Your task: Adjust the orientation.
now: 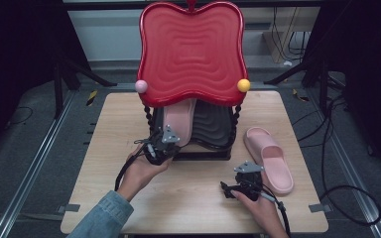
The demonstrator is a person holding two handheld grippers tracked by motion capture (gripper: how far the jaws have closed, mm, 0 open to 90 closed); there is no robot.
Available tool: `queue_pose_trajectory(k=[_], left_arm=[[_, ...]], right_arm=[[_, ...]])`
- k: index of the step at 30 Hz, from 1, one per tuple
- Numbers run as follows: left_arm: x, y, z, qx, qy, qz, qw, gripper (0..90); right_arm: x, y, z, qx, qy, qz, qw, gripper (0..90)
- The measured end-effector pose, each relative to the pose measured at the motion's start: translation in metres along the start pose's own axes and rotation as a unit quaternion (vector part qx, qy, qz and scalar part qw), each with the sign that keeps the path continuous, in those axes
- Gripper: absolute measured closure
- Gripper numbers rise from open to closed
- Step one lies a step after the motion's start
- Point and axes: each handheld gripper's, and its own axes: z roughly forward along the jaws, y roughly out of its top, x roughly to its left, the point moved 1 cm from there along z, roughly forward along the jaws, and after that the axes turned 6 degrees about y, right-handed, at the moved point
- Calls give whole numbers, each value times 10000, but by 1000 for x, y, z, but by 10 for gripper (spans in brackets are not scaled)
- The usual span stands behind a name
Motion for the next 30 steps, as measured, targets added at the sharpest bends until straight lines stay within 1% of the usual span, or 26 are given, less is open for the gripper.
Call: queue_pose_trajectory(k=[4,6,11,15,18,19,21,26,28,30], left_arm=[[2,3,2,-22,20,-58,10000,900],[3,3,3,-19,-2,-121,9999,900],[1,4,4,-66,22,-115,9999,900],[2,4,0,-112,57,-164,9998,900],[1,3,-5,-171,35,-180,9997,895],[0,3,-7,-192,14,-222,9996,890],[-3,1,-11,-225,-4,-213,9995,877],[-9,-11,-20,-191,-84,-198,9996,848],[-7,-18,-23,-189,-97,-259,9994,837],[-5,-26,-26,-199,-112,-380,9990,829]], right_arm=[[0,0,0,1,0,3,10000,51],[0,0,0,0,0,2,10000,51],[0,0,0,1,-1,1,10000,51],[0,0,0,0,0,1,10000,51],[0,0,0,-1,0,0,10000,51],[0,0,0,0,-1,1,10000,51],[0,0,0,0,-2,0,10000,51],[0,0,0,0,-1,1,10000,51],[0,0,0,1,-3,6,10000,55],[0,0,-2,22,4,12,10000,91]])
